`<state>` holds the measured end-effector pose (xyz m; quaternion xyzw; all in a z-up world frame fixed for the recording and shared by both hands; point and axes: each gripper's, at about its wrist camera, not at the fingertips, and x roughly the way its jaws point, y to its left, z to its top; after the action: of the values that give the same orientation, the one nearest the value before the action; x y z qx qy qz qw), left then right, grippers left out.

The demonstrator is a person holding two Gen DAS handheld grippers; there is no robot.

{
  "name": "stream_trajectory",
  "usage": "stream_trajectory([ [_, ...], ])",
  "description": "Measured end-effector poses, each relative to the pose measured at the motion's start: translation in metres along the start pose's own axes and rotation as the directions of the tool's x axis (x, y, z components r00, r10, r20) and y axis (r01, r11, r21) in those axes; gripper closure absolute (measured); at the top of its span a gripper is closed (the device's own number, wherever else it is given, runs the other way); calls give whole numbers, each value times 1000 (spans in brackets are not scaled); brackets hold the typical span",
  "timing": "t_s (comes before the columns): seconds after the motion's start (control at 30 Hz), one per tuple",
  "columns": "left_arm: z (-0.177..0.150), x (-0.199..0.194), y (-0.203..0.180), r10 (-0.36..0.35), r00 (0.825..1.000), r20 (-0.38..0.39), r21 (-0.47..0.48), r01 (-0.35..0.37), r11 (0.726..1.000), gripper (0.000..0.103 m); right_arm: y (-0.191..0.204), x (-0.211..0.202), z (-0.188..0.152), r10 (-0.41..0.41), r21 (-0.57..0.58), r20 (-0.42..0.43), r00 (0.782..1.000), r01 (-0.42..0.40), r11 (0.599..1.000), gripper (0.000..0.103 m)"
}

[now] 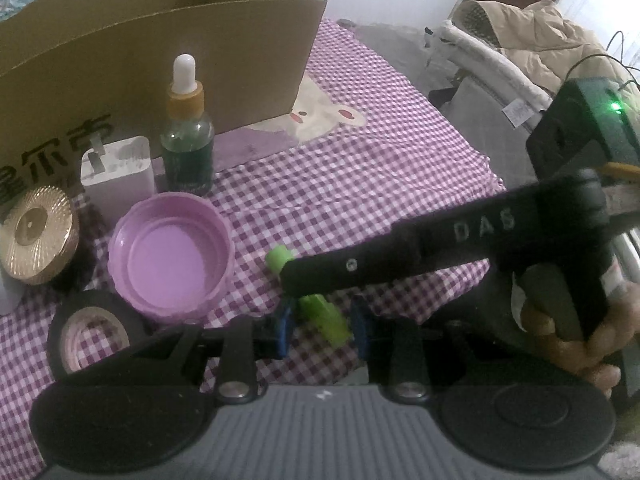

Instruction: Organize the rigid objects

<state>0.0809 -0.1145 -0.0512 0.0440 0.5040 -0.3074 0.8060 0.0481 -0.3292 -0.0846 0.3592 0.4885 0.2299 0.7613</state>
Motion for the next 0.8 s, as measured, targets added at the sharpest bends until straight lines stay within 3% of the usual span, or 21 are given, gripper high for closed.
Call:
stream_trajectory([
  [0.17, -1, 0, 4, -20, 1000, 6, -15, 21, 1000, 73, -10, 0, 5, 84, 65, 3, 996, -84, 994, 76],
  [0.33, 0, 0, 3, -17, 1000, 4, -12, 17, 1000, 73, -10, -1, 2, 119, 69, -14, 993, -118, 991, 77],
  [0.47, -3, 1, -3, 36, 999, 13, 35, -36, 999, 87, -10, 1, 3, 113, 64, -11, 994, -112, 992, 77],
  [0.8, -5, -7, -11, 42, 998, 51, 58, -45, 997, 87, -13, 2, 1, 90, 69, 8, 996, -90, 994, 82],
])
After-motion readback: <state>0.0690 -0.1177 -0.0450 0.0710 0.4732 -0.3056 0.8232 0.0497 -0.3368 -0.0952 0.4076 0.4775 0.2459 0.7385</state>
